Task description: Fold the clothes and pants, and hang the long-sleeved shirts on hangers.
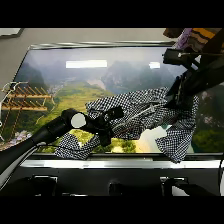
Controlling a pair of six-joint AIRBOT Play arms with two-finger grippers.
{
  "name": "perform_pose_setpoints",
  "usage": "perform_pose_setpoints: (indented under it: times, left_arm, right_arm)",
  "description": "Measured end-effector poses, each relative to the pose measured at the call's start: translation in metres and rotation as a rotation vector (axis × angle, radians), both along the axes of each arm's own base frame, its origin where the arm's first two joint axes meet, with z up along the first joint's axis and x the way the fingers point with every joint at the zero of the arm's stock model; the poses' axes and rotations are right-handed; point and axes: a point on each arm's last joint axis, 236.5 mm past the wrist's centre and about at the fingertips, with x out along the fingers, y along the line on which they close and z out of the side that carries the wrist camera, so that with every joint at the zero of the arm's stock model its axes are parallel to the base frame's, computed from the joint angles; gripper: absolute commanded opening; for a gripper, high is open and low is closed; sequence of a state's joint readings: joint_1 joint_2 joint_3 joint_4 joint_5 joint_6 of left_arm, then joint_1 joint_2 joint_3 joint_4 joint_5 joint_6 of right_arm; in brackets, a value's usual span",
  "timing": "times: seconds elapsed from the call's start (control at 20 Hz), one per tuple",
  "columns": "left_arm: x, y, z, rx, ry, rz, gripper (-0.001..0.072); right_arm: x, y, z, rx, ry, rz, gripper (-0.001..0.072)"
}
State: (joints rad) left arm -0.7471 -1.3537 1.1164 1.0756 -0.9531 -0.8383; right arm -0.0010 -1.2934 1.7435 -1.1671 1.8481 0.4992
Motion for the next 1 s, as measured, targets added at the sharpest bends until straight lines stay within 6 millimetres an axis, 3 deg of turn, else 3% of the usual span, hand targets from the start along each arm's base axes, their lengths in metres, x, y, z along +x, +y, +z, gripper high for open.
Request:
perform_pose_setpoints:
  times: [0.35,0.65,0.8,0.9,0.95,1.0]
  left_arm:
    - [0.0,0.0,0.0,0.001,0.0,0.0,0.0033]
    - [0.0,0.0,0.0,0.001,-0.001,0.0,0.0033]
    - [0.0,0.0,0.0,0.001,-0.001,0.0,0.0033]
    - [0.0,0.0,0.0,0.001,-0.001,0.0,0.0033]
    - [0.0,0.0,0.0,0.001,-0.001,0.0,0.0033]
    - [0.0,0.0,0.0,0.002,-0.002,-0.001,0.0033]
  right_arm:
    - [0.003,-0.001,-0.02,-0.016,-0.018,0.095,0.0527]
    - [0.006,0.006,-0.032,0.009,-0.01,0.153,0.0476]
    - [0.007,0.013,-0.035,0.041,-0.001,0.183,0.0391]
    - [0.007,0.016,-0.036,0.054,0.003,0.194,0.0292]
    - [0.005,0.017,-0.036,0.059,0.009,0.199,0.0212]
    - [0.004,0.017,-0.037,0.061,0.014,0.21,0.0083]
